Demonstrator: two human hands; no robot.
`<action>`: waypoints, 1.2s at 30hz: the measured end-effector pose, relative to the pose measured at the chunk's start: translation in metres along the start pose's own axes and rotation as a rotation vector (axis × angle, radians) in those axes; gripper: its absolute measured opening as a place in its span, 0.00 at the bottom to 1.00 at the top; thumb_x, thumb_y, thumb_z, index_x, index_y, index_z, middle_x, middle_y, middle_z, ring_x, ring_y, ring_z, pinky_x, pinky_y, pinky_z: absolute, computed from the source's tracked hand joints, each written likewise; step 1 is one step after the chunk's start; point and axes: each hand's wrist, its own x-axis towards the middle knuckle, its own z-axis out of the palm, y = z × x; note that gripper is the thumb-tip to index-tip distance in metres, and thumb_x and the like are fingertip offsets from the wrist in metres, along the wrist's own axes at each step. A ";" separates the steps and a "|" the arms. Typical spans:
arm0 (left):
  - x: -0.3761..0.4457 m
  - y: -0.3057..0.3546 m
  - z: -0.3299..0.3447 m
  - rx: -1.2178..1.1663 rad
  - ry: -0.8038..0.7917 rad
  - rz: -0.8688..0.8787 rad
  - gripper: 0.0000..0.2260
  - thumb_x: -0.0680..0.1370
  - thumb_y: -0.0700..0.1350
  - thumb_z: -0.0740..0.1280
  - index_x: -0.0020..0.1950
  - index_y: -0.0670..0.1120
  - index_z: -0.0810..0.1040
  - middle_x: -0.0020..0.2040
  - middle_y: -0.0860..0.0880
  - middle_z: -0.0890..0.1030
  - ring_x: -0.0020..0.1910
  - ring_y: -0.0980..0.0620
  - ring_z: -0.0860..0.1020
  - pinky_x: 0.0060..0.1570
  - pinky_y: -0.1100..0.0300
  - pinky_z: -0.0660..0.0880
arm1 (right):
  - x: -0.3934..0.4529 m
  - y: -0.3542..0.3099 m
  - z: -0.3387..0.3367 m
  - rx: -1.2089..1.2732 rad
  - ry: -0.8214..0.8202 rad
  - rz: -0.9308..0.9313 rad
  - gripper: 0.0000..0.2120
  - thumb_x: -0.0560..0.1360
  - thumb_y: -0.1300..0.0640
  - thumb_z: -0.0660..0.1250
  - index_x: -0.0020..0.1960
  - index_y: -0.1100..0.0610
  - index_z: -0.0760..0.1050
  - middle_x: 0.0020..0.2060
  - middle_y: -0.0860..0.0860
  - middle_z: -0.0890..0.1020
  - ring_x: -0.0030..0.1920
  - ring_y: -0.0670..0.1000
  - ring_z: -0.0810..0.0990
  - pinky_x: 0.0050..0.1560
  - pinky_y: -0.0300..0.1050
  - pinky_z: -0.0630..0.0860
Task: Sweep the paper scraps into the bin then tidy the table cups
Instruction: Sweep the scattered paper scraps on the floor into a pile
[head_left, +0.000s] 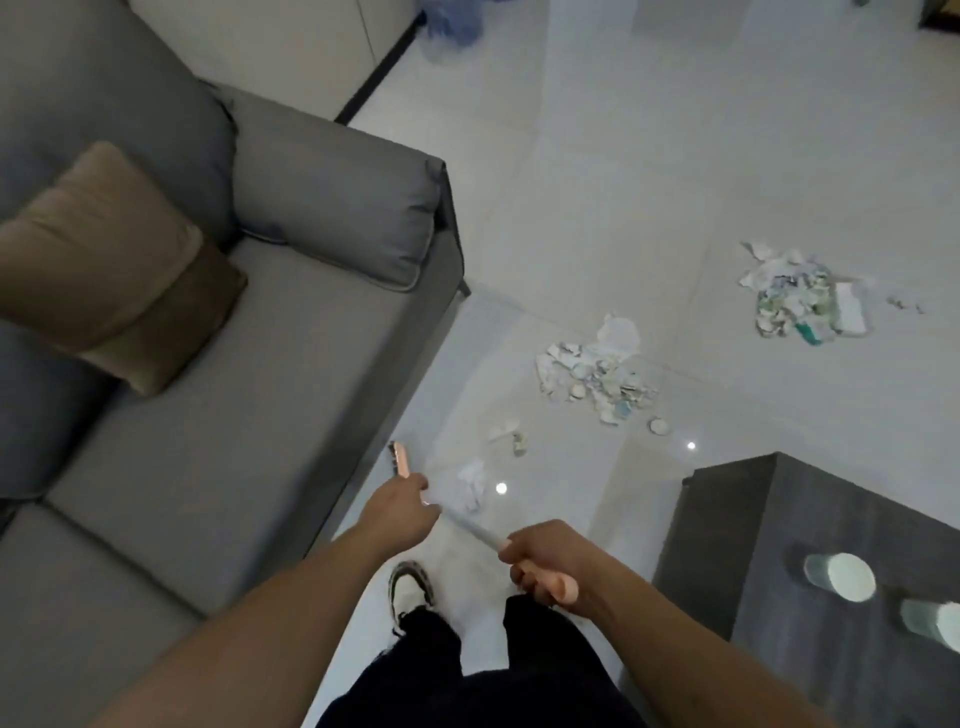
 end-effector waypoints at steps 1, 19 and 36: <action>-0.004 -0.001 0.002 -0.007 0.006 -0.014 0.22 0.76 0.53 0.64 0.69 0.47 0.71 0.65 0.43 0.74 0.61 0.44 0.74 0.55 0.57 0.70 | 0.002 0.002 0.000 -0.051 -0.003 0.011 0.12 0.74 0.65 0.67 0.56 0.68 0.76 0.28 0.55 0.72 0.22 0.47 0.67 0.19 0.37 0.63; 0.030 0.076 -0.043 -0.040 0.108 0.082 0.23 0.77 0.52 0.63 0.71 0.47 0.68 0.68 0.45 0.70 0.62 0.45 0.72 0.56 0.56 0.70 | 0.002 -0.063 -0.106 -0.047 0.456 -0.181 0.08 0.70 0.74 0.66 0.42 0.63 0.71 0.33 0.61 0.72 0.23 0.53 0.69 0.27 0.43 0.68; 0.218 0.109 -0.166 0.042 -0.046 0.234 0.22 0.77 0.53 0.64 0.69 0.46 0.70 0.66 0.44 0.73 0.63 0.45 0.72 0.56 0.57 0.69 | 0.030 -0.246 -0.067 0.435 0.244 -0.041 0.06 0.75 0.64 0.68 0.50 0.64 0.74 0.30 0.55 0.73 0.22 0.47 0.66 0.19 0.35 0.63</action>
